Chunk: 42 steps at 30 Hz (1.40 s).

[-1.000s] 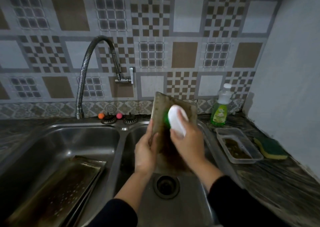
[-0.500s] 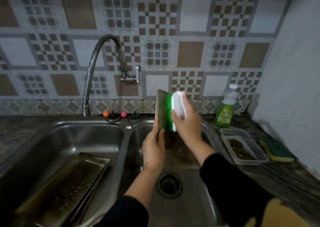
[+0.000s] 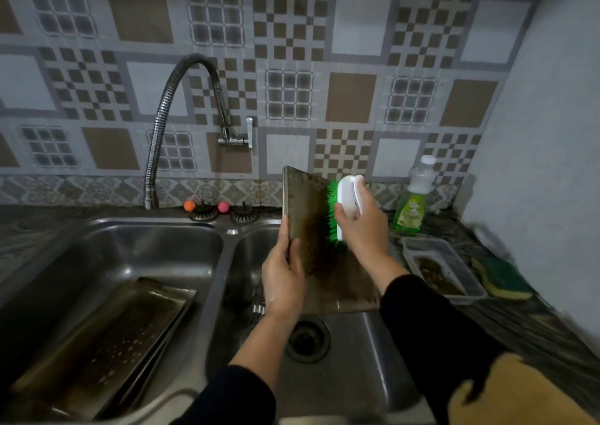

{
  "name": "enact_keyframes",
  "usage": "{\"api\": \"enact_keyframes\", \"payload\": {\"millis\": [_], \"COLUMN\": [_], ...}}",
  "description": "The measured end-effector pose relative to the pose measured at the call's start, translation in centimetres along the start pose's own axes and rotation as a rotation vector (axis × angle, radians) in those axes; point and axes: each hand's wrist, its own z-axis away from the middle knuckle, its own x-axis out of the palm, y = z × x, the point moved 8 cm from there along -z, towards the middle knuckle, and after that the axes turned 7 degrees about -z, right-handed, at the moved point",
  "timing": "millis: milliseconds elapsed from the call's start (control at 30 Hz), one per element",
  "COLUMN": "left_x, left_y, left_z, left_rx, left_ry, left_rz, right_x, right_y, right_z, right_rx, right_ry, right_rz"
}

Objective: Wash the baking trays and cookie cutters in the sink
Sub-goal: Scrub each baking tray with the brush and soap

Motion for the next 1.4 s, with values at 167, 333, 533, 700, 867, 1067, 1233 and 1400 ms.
{"api": "enact_keyframes", "payload": {"millis": [167, 333, 533, 700, 867, 1067, 1233, 1400], "left_x": [-4.2, -6.4, -8.2, -12.1, -15.5, -20.7, -24.5, -30.6], "left_y": [-1.5, 1.5, 2.3, -0.3, -6.8, -13.2, -16.8, -22.5], "left_z": [-1.7, -2.1, -3.2, -4.3, -7.5, -8.5, -7.4, -6.7], "left_rx": [0.021, 0.267, 0.548, 0.273, -0.115, -0.244, -0.282, -0.483], "left_ry": [0.096, 0.066, -0.14, -0.292, -0.472, -0.548, -0.518, -0.479], "left_rz": [-0.208, -0.407, -0.939, -0.607, -0.675, -0.773, -0.657, -0.759], "right_x": [3.7, 5.6, 6.0, 6.5, 8.8, 14.4, 18.1, 19.0], "right_y": [0.0, -5.9, -9.6, -9.8, -11.8, -11.1, -9.9, -7.4], "right_z": [8.4, 5.2, 1.9, 4.4, 6.2, 10.5, 12.6, 13.3], "right_rx": [-0.053, 0.048, 0.294, 0.338, 0.347, 0.495, 0.532, 0.476], "right_ry": [-0.134, -0.074, 0.103, 0.183, 0.173, -0.011, -0.054, -0.023], "right_rz": [-0.029, -0.154, -0.361, -0.384, -0.42, -0.492, -0.412, -0.255]}}
